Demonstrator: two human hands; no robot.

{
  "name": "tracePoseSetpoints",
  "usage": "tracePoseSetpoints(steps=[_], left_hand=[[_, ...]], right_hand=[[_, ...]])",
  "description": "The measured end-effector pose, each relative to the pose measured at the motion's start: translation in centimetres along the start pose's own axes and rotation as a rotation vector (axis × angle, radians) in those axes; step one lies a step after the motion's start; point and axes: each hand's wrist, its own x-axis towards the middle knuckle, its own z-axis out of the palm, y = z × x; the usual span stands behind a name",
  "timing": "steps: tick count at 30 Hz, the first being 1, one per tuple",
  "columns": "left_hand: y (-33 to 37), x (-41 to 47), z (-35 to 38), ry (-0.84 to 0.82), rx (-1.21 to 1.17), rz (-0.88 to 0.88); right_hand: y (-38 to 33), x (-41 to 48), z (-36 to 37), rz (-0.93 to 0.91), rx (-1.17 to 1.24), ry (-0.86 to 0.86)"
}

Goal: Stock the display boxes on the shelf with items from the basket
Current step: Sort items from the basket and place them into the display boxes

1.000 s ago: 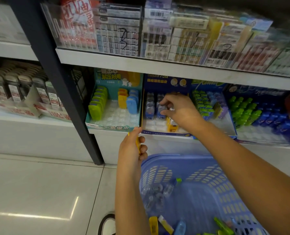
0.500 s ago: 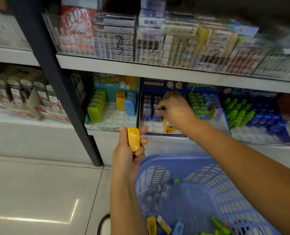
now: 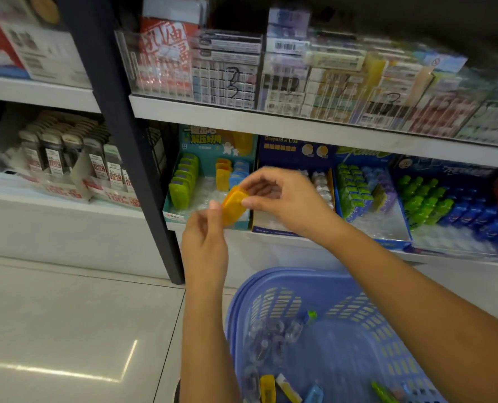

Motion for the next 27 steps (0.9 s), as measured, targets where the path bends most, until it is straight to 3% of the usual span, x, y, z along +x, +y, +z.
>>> tracePoseSetpoints(steps=[3,6,11,15,27], left_hand=[[-0.6,1.2,-0.3,0.026,0.52,0.286],[-1.8,1.6,-0.2,-0.08,0.686,0.335],[-2.5,1.9,-0.7,-0.062,0.659,0.339],[-2.5,1.9,-0.5,-0.06,0.642,0.337],[-2.9,1.6,-0.5,-0.086,0.606,0.334]], right_hand=[[0.0,2.9,1.0,-0.095,-0.25,0.181],[0.8,5.5,2.3,-0.126,-0.515,0.116],[2.3,7.7,4.2,-0.118,-0.758,-0.021],[2.2,8.6,4.1,-0.033,-0.778,0.002],[1.2,10.0,4.0,0.119,-0.901,-0.161]])
